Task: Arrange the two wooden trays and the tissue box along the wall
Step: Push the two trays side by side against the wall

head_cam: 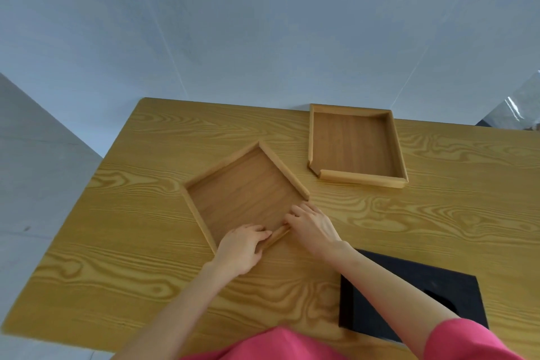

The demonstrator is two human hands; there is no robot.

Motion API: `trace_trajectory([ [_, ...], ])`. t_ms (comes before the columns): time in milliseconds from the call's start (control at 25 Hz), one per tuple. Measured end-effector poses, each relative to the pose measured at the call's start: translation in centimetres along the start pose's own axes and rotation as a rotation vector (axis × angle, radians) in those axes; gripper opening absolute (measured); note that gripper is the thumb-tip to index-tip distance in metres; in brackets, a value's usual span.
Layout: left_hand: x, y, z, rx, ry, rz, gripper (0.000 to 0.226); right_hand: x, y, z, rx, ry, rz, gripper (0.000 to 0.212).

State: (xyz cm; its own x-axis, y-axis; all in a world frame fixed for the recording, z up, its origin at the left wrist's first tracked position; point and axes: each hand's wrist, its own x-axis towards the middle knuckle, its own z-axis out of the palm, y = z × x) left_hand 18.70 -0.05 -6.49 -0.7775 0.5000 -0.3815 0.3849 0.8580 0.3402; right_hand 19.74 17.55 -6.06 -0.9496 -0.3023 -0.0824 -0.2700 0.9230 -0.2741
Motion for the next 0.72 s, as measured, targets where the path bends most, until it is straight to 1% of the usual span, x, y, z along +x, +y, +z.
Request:
trace_trajectory([
  [80,-1.1,-1.5,-0.4,-0.011,0.044,0.014,0.042,-0.6,-1.6,0.6,-0.009,0.088,-0.027,0.006],
  [120,-1.5,-2.1,-0.6,-0.008,0.060,0.023,0.041,-0.8,-2.3,0.8,0.015,0.076,-0.022,0.006],
  [200,-1.8,-3.2,-0.9,0.002,0.081,0.033,0.041,-0.9,-3.8,1.0,0.035,0.021,0.002,0.014],
  [320,-1.9,-4.7,-1.0,0.006,0.108,0.044,0.043,-0.7,-4.9,1.7,0.032,0.100,0.015,0.009],
  [440,-1.9,-5.4,-0.9,-0.016,0.120,0.071,0.041,-0.6,-5.2,2.4,0.045,0.000,0.075,0.024],
  [480,-1.9,-5.5,-0.8,-0.026,0.124,0.083,0.039,-0.6,-5.1,2.6,0.057,-0.013,0.110,0.026],
  [600,-1.8,-6.3,-0.6,-0.029,0.147,0.101,0.034,-0.9,-4.9,2.8,0.069,0.000,0.143,0.026],
  [720,-1.6,-7.2,-0.8,-0.029,0.169,0.077,0.029,-0.9,-4.9,2.7,0.092,0.029,0.165,0.022],
])
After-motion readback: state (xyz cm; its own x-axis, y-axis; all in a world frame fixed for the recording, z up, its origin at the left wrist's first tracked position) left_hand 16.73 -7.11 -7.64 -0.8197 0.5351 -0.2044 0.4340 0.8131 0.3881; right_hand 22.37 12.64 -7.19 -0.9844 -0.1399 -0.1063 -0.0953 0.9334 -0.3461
